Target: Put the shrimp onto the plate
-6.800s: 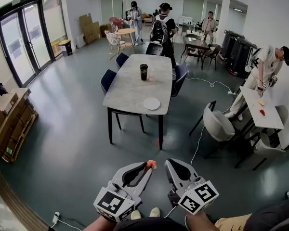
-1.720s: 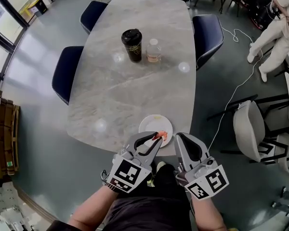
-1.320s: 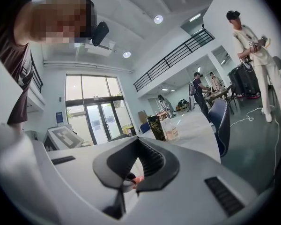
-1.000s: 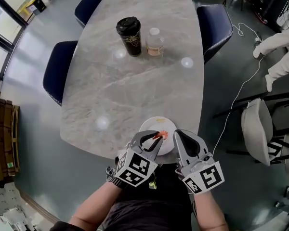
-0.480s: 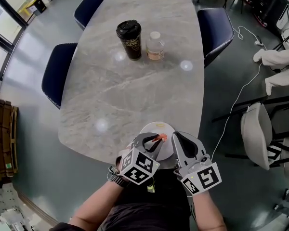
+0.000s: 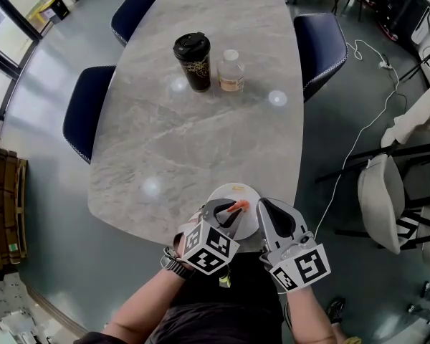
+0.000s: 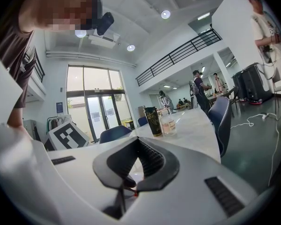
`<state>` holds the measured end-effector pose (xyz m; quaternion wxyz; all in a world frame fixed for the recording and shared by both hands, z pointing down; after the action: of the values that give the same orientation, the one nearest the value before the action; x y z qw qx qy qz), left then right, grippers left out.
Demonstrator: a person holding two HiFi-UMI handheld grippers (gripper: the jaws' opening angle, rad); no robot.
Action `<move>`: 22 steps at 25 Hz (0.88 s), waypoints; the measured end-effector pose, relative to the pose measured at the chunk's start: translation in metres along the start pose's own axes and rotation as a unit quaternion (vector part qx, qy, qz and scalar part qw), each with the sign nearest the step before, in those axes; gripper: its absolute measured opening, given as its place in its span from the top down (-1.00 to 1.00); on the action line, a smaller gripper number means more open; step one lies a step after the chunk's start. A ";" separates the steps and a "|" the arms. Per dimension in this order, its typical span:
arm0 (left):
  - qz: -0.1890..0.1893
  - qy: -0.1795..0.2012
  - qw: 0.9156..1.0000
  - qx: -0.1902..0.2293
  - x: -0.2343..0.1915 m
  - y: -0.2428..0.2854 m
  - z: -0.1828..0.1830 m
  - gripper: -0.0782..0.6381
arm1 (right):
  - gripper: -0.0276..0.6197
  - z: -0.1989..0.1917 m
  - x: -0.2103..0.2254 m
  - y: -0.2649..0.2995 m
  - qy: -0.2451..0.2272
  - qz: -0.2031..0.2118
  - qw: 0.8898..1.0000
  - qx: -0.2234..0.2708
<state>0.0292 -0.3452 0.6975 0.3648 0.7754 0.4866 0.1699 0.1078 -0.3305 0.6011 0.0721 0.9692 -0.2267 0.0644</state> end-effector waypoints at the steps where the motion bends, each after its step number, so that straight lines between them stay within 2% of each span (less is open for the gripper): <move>1: 0.002 0.000 1.000 0.000 -0.001 0.000 0.000 0.59 | 0.91 0.000 0.000 0.000 0.000 0.000 1.000 -0.001; 6: 0.011 -0.001 1.000 0.005 -0.002 -0.011 0.007 0.59 | 0.91 0.007 -0.002 -0.001 0.006 -0.003 1.000 -0.010; 10: 0.011 -0.007 1.000 0.019 0.002 -0.033 0.028 0.59 | 0.91 0.028 -0.004 -0.004 0.008 -0.006 1.000 -0.022; 20: 0.037 -0.011 0.994 0.103 0.015 -0.130 0.111 0.59 | 0.91 0.117 -0.023 -0.015 -0.009 0.000 1.000 -0.029; 21: 0.040 -0.010 0.993 0.113 0.018 -0.140 0.119 0.61 | 0.91 0.126 -0.026 -0.016 -0.012 0.002 1.000 -0.028; 22: 0.042 -0.011 0.991 0.123 0.020 -0.150 0.126 0.76 | 0.91 0.133 -0.029 -0.017 -0.015 0.004 1.000 -0.028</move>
<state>0.0221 -0.3388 0.5005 0.2642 0.8361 0.4667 0.1157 0.1018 -0.3256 0.4640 0.0953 0.9668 -0.2332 0.0441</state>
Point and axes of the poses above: the fingertips, and each gripper's own axes: y forward along the fingers, x to its right, z out of its top, the point moved 4 cm from there along -y, backward along the fingers, and after that the axes turned 7 degrees about -y, right-handed, at the moved point
